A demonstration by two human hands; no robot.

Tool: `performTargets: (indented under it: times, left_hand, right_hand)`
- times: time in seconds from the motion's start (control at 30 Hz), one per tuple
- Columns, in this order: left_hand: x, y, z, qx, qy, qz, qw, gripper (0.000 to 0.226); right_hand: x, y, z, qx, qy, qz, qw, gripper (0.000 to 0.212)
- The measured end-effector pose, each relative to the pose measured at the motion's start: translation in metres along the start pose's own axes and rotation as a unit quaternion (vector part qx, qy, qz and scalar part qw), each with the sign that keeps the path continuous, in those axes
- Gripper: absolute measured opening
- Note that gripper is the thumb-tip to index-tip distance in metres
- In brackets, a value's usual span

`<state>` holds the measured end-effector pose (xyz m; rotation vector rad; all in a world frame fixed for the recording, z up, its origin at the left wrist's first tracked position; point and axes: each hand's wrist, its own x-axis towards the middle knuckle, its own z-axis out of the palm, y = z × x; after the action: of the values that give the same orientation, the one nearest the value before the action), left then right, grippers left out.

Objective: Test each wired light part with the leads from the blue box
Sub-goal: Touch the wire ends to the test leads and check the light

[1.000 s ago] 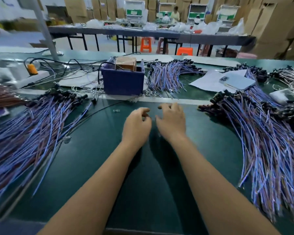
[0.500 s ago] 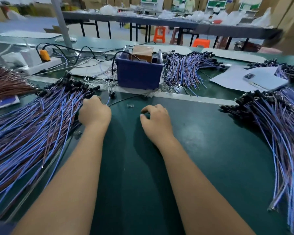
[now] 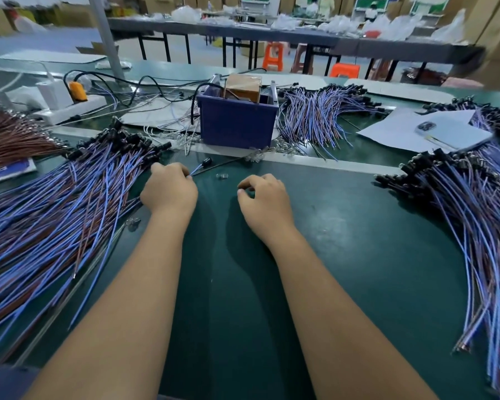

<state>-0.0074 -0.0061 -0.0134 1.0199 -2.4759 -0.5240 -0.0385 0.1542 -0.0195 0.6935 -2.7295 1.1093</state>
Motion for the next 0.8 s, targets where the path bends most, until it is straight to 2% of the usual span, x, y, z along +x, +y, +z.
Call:
performTargets:
  times: [0.17,0.27,0.4,0.5,0.57,0.63,0.7,0.73,0.8]
  left_hand:
    - [-0.002,-0.003,0.001,-0.066,0.049,0.014,0.997,0.022]
    - [-0.003,-0.002,0.002,-0.134,0.103,0.059,0.984,0.021]
    - [-0.009,0.015,0.002,-0.237,0.133,0.152,0.950,0.017]
    - [-0.021,0.038,-0.005,-0.385,0.088,0.169,0.903,0.012]
    - [-0.031,0.054,-0.014,-0.517,0.003,0.178,0.837,0.015]
    - [-0.041,0.067,-0.021,-0.635,-0.111,0.183,0.743,0.024]
    - [-0.050,0.075,-0.023,-0.694,-0.237,0.164,0.660,0.033]
    - [-0.053,0.077,-0.021,-0.696,-0.292,0.149,0.639,0.036]
    - [-0.058,0.076,-0.015,-0.674,-0.371,0.132,0.625,0.042]
  right_hand:
    - [0.000,0.001,0.001,0.008,0.002,-0.001,1.000,0.019]
    - [0.001,0.001,0.002,0.039,0.016,-0.011,0.999,0.018]
    - [0.002,0.000,0.001,0.111,0.036,-0.028,0.993,0.019]
    - [0.003,-0.003,-0.003,0.224,-0.003,0.002,0.975,0.021]
    - [0.003,-0.007,-0.007,0.355,-0.044,0.039,0.933,0.022]
    - [0.003,-0.008,-0.014,0.481,-0.067,0.084,0.870,0.026]
    - [0.004,-0.005,-0.021,0.577,-0.082,0.107,0.805,0.038]
    - [0.005,-0.004,-0.024,0.623,-0.098,0.108,0.769,0.046]
    - [0.006,-0.004,-0.029,0.698,-0.123,0.121,0.695,0.066]
